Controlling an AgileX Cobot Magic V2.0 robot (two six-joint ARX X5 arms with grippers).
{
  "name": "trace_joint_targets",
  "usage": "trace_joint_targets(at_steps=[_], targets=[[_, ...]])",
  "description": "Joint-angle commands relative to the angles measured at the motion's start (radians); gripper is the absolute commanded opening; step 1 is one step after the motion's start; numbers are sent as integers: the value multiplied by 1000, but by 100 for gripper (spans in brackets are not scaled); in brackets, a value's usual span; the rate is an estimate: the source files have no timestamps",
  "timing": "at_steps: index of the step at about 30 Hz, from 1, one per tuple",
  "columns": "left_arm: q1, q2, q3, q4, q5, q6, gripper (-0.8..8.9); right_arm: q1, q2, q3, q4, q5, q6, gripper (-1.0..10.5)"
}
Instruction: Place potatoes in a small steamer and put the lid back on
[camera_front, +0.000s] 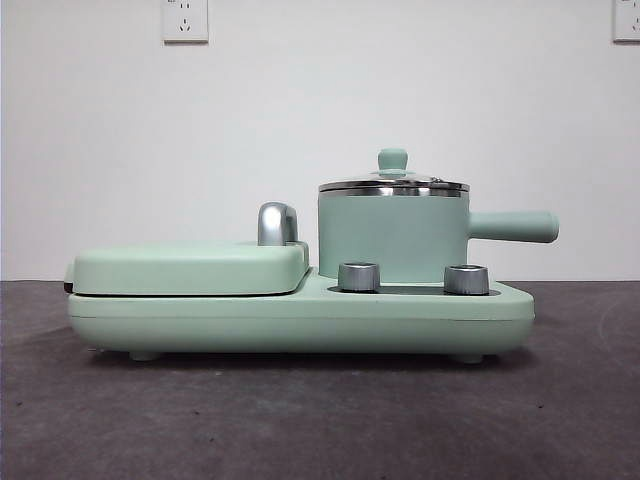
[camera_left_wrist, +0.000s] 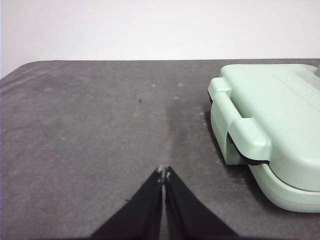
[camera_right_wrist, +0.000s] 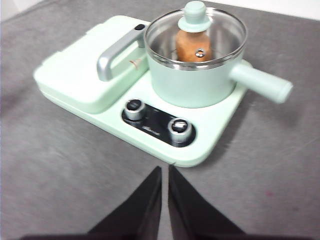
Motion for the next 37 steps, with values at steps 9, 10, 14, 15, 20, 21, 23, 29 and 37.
trace_joint_targets(at_steps=[9, 10, 14, 15, 20, 21, 23, 29, 37], targets=[[-1, -2, -20, 13, -4, -3, 7, -179, -348, -505, 467, 69, -129, 19], [-1, -2, -20, 13, -4, -3, 7, -203, -376, -550, 484, 69, -113, 19], [-1, -2, -20, 14, -4, -3, 7, -254, -434, -676, 541, 68, -78, 19], [-1, -2, -20, 13, -4, -3, 7, -260, -435, -698, 561, 68, -75, 19], [-1, -2, -19, 13, -4, -3, 7, -268, -435, -717, 585, 77, -78, 19], [-1, -2, -19, 14, -4, -3, 7, -269, -435, -717, 585, 72, -75, 19], [-1, -2, -19, 13, -4, -3, 7, -269, -435, -717, 586, 65, -63, 19], [-1, -2, -19, 13, -4, -3, 7, -268, -435, -717, 587, 68, -65, 18], [-1, -2, -19, 14, -4, -3, 7, -268, -435, -717, 587, 68, -65, 19]])
